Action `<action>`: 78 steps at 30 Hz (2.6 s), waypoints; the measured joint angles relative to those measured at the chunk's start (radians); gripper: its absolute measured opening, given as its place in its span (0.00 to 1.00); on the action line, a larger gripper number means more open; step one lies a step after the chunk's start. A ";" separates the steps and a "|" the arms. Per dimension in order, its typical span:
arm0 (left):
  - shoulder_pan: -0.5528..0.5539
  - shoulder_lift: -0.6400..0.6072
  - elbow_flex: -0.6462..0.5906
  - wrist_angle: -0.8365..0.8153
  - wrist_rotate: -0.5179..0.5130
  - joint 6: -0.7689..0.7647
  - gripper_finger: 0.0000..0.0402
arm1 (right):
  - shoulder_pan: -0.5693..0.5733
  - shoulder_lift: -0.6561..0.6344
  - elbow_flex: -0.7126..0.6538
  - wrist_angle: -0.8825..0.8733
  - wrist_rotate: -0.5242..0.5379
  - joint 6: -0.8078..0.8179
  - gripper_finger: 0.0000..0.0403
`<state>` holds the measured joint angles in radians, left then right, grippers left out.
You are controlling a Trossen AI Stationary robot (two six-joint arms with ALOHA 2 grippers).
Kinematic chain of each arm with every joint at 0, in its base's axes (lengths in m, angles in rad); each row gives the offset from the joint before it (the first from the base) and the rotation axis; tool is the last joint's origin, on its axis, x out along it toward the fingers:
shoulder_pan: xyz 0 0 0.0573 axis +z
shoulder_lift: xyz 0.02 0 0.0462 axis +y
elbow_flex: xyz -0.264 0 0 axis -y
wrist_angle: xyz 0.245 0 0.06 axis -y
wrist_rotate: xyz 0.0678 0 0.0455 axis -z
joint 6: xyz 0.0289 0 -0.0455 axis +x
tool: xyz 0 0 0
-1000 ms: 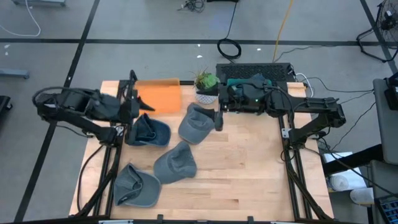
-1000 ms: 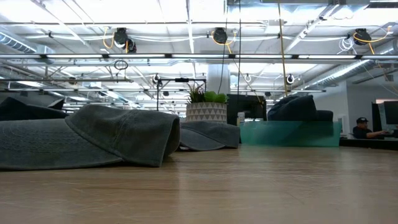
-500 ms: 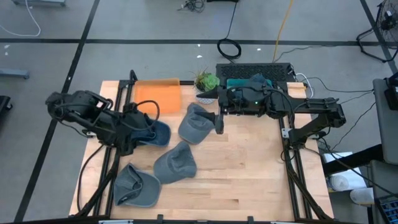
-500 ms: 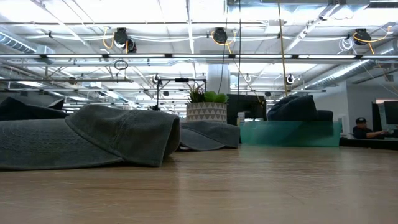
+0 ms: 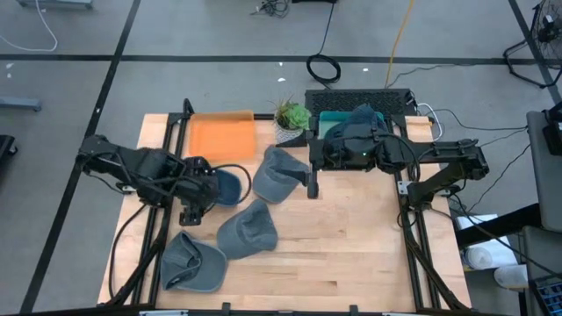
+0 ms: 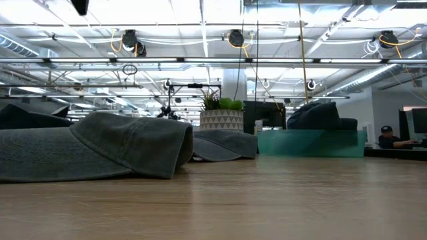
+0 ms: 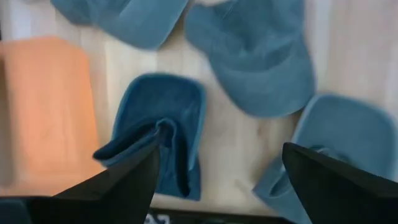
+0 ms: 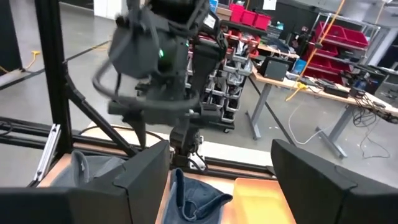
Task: Pick & Place hat
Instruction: Put the blue cap into the light blue bin
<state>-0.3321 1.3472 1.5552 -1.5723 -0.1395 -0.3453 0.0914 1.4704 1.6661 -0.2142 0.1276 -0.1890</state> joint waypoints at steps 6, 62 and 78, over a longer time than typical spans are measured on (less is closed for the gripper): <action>0.000 0.001 -0.096 0.021 -0.071 0.036 0.86 | 0.002 0.000 0.000 0.000 0.001 -0.005 0.67; 0.065 0.001 -0.842 0.763 -0.088 0.099 0.12 | 0.002 0.000 -0.001 0.015 0.002 -0.034 0.60; 0.081 -0.046 -0.750 0.765 -0.103 0.116 0.02 | 0.001 -0.019 -0.001 0.033 0.194 -0.003 0.61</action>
<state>-0.2515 1.3009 0.8057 -0.8078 -0.2426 -0.2289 0.0925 1.4514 1.6650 -0.1811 0.3218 -0.1916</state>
